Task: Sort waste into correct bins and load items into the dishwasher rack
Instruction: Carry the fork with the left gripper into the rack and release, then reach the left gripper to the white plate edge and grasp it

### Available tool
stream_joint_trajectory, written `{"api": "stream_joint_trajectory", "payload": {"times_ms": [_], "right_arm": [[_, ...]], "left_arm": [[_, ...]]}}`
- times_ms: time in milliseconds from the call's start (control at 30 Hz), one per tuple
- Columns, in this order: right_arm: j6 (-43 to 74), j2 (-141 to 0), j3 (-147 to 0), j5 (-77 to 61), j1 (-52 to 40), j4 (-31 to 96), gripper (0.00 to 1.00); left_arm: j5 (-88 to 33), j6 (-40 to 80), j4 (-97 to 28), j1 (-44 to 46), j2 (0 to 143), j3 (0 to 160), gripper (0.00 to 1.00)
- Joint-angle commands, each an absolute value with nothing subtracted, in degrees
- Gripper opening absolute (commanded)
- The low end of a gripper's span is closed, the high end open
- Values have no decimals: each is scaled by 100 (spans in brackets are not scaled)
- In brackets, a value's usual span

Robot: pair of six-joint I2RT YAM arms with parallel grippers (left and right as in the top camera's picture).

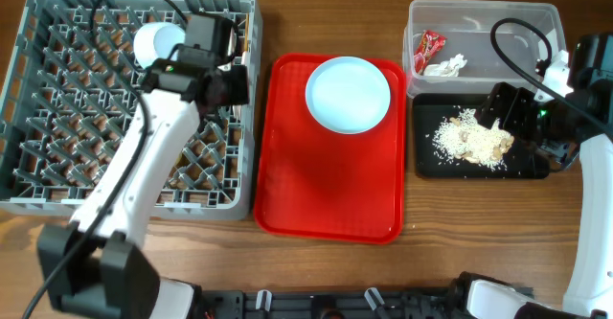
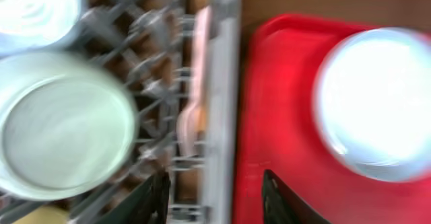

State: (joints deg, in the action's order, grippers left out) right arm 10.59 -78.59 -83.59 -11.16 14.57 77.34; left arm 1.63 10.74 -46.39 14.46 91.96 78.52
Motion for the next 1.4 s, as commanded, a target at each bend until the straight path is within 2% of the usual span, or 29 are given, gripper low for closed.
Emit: {"api": "stream_joint_trajectory", "payload": {"times_ms": [0,133,433,667,900,1100,1367], "right_arm": [[1068,-7887,-8311,-1214,1470,7723,99],[1070,-7887,-8311,-1212,1470,7723,99],[1066,-7887,-8311,-1212,1470,7714,99],[1061,-7887,-8311,-1212,1470,7699,99],[1050,-7889,-8311,-1212,1470,7686,100],[1048,-7889,-8311,-1212,1470,7677,100],[1048,-7889,-8311,-1212,1470,7679,99]], "left_arm": [[-1398,1052,-4296,1706,9035,7968,49],[-1385,1066,-3732,2209,9214,7968,56],[-1059,416,-2574,3365,10241,7968,59],[-937,-624,-2331,3935,11159,7968,64],[-222,-753,-2318,4152,11738,7968,68],[-222,-744,-2823,4152,11824,7968,50],[-224,-727,-3135,4154,11824,7968,14]]}}
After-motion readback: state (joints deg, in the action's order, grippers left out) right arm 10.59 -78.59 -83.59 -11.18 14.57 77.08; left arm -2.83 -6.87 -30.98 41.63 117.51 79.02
